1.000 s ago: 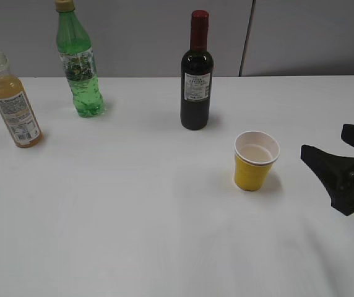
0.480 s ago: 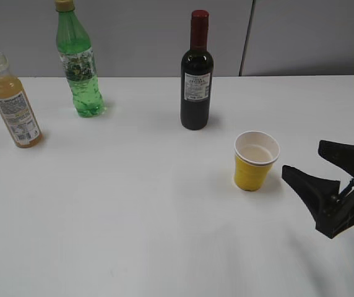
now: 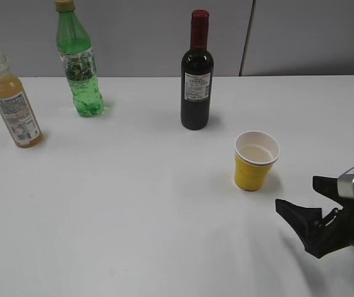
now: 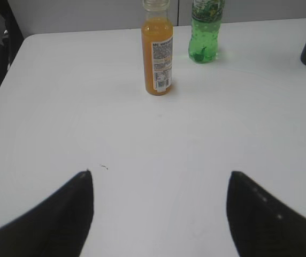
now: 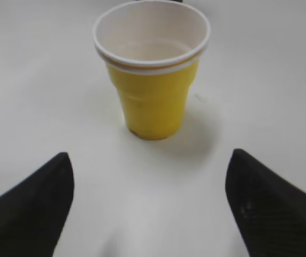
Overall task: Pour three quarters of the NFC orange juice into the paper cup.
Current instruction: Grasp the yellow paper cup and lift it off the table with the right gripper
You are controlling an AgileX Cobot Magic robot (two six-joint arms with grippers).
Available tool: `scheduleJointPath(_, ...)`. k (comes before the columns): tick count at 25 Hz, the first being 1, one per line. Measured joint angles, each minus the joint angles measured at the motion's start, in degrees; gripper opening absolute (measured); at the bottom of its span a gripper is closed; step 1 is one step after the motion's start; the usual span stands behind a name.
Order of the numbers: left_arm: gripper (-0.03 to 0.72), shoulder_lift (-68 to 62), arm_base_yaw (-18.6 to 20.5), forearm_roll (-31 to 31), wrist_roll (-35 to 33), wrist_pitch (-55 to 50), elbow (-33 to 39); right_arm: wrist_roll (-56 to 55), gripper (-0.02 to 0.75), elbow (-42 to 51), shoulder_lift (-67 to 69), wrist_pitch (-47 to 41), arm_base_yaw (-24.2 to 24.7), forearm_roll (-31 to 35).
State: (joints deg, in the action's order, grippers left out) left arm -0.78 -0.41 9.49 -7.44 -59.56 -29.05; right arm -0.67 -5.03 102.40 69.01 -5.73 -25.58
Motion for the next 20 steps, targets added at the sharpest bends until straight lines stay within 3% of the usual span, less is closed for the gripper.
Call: scheduleJointPath(20,0.589,0.00,0.00,0.00,0.00,0.00,0.00,0.32,0.676,-7.86,11.75,0.12,-1.60,-3.25)
